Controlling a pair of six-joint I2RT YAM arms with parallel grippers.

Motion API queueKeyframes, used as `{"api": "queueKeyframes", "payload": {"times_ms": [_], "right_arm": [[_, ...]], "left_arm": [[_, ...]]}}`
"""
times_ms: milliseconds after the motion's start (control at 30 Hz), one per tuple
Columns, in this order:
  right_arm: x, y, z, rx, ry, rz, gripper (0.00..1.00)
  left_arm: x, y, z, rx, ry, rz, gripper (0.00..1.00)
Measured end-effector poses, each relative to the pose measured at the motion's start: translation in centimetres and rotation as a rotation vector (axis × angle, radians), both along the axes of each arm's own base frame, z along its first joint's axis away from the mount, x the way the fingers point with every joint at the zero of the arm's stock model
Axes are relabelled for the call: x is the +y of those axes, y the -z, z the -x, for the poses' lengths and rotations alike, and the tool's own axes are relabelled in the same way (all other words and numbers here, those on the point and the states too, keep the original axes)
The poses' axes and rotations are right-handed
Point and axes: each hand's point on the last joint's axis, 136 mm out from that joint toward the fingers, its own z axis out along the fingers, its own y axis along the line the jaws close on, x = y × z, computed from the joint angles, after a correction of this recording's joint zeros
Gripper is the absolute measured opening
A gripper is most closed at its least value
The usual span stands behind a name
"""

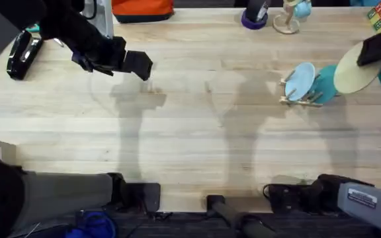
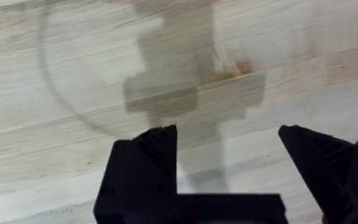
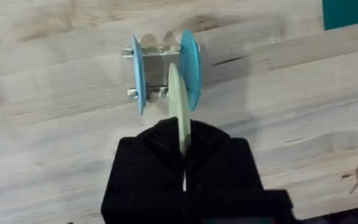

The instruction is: Pick up the plates from the table one by one and place each into a slot on the dish rack.

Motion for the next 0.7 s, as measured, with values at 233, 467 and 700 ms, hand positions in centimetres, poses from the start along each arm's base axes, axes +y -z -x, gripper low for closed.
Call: {"api": "queueKeyframes", "payload": {"times_ms": [233, 467, 700], "right_arm": [[0.0, 0.2, 0.0, 0.005, 0.016, -0.008, 0.032], [-0.1, 0.1, -0.3, -0.005, 0.018, -0.007, 0.032], [-0.3, 0.4, -1.6, -0.019, 0.019, -0.005, 0.032]], "left_arm": [[0.0, 0.0, 0.0, 0.0, -0.001, 0.0, 0.995], [0.0, 0.0, 0.0, 0.0, -0.001, 0.0, 0.994], [0.0, 0.0, 0.0, 0.0, -0.001, 0.0, 0.994]]}}
